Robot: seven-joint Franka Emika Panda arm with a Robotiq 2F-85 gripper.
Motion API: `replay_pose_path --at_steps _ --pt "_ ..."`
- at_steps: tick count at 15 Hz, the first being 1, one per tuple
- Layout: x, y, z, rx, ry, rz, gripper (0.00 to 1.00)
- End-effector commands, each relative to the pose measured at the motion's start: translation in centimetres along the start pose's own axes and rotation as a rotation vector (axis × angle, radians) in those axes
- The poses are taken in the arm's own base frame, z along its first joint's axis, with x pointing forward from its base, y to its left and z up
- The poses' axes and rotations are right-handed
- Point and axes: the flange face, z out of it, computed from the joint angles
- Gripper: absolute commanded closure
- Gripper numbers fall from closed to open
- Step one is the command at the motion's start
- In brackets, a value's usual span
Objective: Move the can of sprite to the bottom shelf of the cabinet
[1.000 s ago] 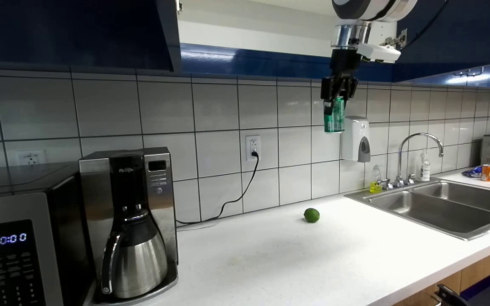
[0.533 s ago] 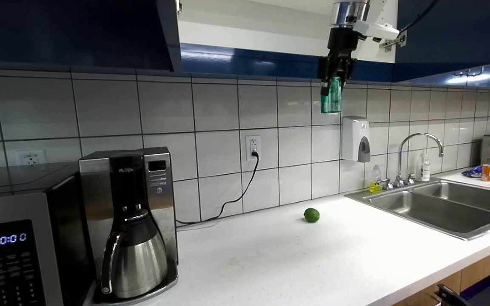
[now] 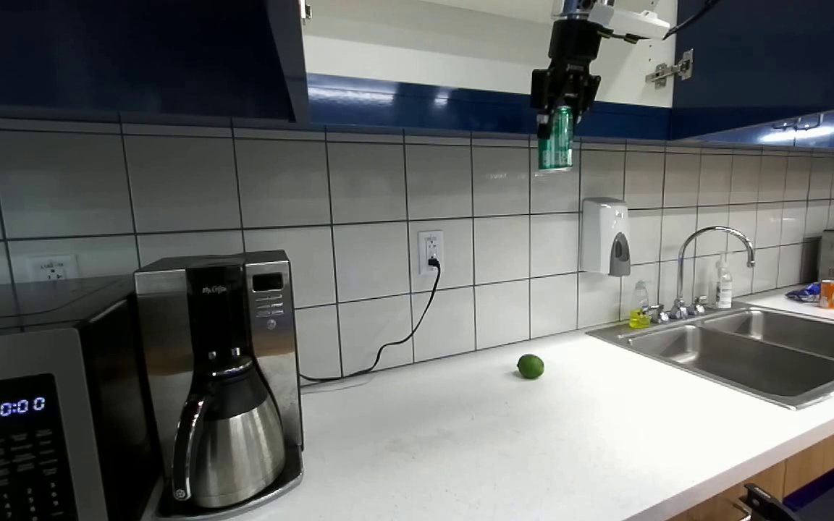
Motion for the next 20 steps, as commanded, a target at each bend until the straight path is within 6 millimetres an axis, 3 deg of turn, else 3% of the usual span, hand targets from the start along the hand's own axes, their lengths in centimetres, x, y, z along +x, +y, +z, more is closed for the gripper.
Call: replay_pose_path --at_steps 1,20 --pt "1.5 -0.4 -2.0 -0.007 -0.021 0.023 0.62" --pt "5.0 -1.2 -9.9 -0.009 0.001 0.084 0.62"
